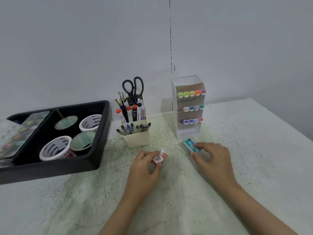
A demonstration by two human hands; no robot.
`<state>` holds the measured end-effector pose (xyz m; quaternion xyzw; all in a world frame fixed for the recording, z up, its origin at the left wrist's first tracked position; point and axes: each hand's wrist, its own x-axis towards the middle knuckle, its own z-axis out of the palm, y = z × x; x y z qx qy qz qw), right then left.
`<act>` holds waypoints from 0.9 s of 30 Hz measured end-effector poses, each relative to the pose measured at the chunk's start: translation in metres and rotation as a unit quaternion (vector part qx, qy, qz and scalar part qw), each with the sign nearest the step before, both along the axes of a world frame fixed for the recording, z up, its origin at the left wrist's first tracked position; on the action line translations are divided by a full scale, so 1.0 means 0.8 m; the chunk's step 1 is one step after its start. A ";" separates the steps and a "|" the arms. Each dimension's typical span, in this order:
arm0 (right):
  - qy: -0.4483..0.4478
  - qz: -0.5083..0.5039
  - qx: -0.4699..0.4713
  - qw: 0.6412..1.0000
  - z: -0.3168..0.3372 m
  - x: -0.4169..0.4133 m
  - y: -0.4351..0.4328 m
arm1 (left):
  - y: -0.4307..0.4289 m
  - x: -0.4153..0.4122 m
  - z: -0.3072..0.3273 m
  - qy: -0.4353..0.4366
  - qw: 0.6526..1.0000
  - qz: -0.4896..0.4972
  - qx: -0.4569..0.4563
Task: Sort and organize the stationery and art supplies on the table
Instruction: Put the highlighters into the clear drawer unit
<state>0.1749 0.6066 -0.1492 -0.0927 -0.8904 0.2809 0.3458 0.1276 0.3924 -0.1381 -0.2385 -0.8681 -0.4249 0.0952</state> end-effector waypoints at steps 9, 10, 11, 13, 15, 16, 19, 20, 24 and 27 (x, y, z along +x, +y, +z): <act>-0.019 -0.108 0.041 0.993 0.015 -0.041 0.019 | 0.076 -0.016 0.011 -0.029 0.995 -0.003 0.092; -0.033 -0.112 0.048 0.992 0.016 -0.046 0.020 | 0.085 -0.019 0.012 -0.041 0.994 -0.001 0.105; -0.048 -0.117 0.055 0.990 0.016 -0.050 0.020 | 0.092 -0.022 0.014 -0.046 0.992 0.003 0.115; -0.072 -0.122 0.067 0.988 0.015 -0.056 0.022 | 0.104 -0.030 0.015 -0.045 0.992 0.010 0.120; -0.080 -0.108 0.069 0.988 0.011 -0.059 0.027 | 0.115 -0.035 0.014 -0.039 0.992 0.012 0.121; -0.078 -0.092 0.066 0.991 0.009 -0.059 0.029 | 0.119 -0.037 0.013 -0.034 0.992 0.012 0.121; -0.051 -0.050 0.060 0.996 0.003 -0.056 0.032 | 0.129 -0.040 0.011 -0.019 0.993 0.017 0.114; -0.042 -0.048 0.059 0.996 0.003 -0.054 0.032 | 0.132 -0.042 0.008 -0.014 0.994 0.016 0.110; -0.023 -0.044 0.045 0.998 0.000 -0.049 0.032 | 0.142 -0.051 0.002 0.037 0.998 0.013 0.049; -0.025 -0.035 0.044 0.998 -0.004 -0.045 0.033 | 0.147 -0.059 -0.004 0.093 0.995 0.022 0.001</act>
